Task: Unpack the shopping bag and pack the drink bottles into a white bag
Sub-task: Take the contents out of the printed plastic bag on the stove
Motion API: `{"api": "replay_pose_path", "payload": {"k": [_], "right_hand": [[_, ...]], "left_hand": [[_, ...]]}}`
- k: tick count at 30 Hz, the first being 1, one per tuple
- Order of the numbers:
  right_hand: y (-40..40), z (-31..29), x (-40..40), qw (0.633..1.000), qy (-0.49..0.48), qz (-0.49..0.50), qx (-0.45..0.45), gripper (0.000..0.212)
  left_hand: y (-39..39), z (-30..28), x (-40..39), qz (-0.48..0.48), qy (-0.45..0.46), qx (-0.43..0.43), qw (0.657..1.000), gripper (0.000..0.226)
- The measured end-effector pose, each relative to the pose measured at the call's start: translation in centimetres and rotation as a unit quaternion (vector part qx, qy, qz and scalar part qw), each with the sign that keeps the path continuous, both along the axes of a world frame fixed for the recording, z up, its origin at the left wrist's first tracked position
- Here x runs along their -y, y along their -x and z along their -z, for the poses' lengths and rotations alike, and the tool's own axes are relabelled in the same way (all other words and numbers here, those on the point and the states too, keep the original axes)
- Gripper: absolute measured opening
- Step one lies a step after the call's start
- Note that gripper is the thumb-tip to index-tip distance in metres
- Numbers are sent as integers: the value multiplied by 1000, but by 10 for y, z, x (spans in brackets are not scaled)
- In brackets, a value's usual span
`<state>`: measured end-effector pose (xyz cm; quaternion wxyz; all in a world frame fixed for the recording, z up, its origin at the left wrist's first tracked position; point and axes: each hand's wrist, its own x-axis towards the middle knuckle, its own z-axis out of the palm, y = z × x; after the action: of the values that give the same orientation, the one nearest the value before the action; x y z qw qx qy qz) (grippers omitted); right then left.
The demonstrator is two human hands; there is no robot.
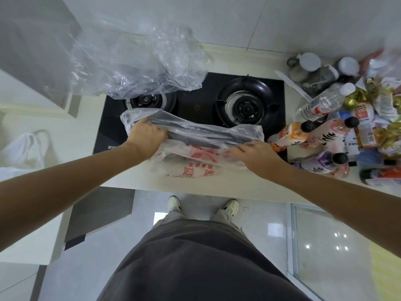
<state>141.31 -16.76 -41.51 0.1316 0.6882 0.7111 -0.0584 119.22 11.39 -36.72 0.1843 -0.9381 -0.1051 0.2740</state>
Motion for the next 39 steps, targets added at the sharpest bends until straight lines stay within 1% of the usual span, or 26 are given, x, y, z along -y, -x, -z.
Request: {"api": "replay_pose_path", "payload": {"k": [1, 2, 3, 4, 5, 6, 8, 9, 10, 12, 14, 17, 20, 22, 24, 25, 26, 27, 28, 29, 31, 33, 35, 37, 39], "right_hand": [[-2, 4, 0, 1000, -8, 13, 0, 68], [-3, 6, -1, 1000, -2, 16, 6, 64], [-3, 8, -1, 1000, -12, 12, 7, 52], [-2, 7, -3, 1000, -7, 16, 4, 36], [-1, 8, -5, 1000, 2, 21, -6, 28], [0, 8, -8, 999, 22, 36, -13, 39], [0, 10, -10, 996, 61, 66, -25, 75], [1, 11, -11, 994, 67, 76, -38, 89], [3, 9, -11, 992, 76, 85, -50, 100], [6, 9, -10, 989, 97, 93, -60, 116], [7, 11, -10, 986, 129, 96, -52, 124], [5, 18, -8, 981, 158, 99, -55, 129], [3, 22, -6, 978, 165, 102, -75, 127], [3, 23, -3, 978, 166, 84, -91, 117], [5, 23, -2, 979, 164, 57, -110, 97], [6, 22, -1, 983, 144, 31, -110, 87], [8, 21, 0, 989, 114, -1, -99, 77], [11, 21, 2, 993, 74, -36, -86, 67], [13, 21, 5, 994, 33, -66, -75, 56], [15, 20, 8, 994, 1, -88, -67, 50], [18, 18, 11, 993, -37, -99, -49, 48], [14, 21, 13, 995, -51, -79, -30, 50], [9, 26, 13, 997, -35, -64, -4, 49], [6, 31, 11, 999, -5, -38, 16, 51], [6, 32, 6, 999, 19, 7, 25, 63]], "left_hand": [[0, 1, 0, -11, 5, -2, 1000, 24], [0, 3, 0, -22, 12, 2, 1000, 21], [1, 5, 2, -37, 22, 8, 999, 23], [2, 7, 4, -54, 31, 9, 998, 36], [3, 10, 6, -68, 39, 2, 997, 54], [5, 14, 7, -74, 44, -8, 996, 74], [11, 21, 11, -68, 58, -26, 996, 106], [14, 23, 13, -67, 71, -32, 995, 115], [18, 24, 14, -70, 87, -37, 993, 118], [24, 28, 17, -65, 115, -33, 991, 116], [30, 35, 23, -39, 127, -25, 991, 115], [35, 44, 28, -11, 149, -18, 989, 112], [41, 48, 29, 29, 169, -13, 985, 99], [47, 50, 27, 61, 181, -29, 981, 84], [52, 52, 24, 132, 182, -22, 974, 64], [55, 53, 23, 181, 172, 5, 968, 52], [58, 55, 20, 223, 166, 50, 959, 39], [62, 54, 18, 252, 170, 102, 947, 31], [65, 54, 17, 263, 179, 148, 936, 27], [69, 54, 16, 265, 184, 193, 927, 24], [76, 54, 12, 245, 181, 256, 918, 21], [82, 55, 9, 194, 164, 284, 925, 20], [86, 58, 9, 122, 156, 272, 942, 26], [88, 60, 12, 59, 158, 228, 959, 38], [89, 62, 18, 13, 164, 182, 969, 45]]}}
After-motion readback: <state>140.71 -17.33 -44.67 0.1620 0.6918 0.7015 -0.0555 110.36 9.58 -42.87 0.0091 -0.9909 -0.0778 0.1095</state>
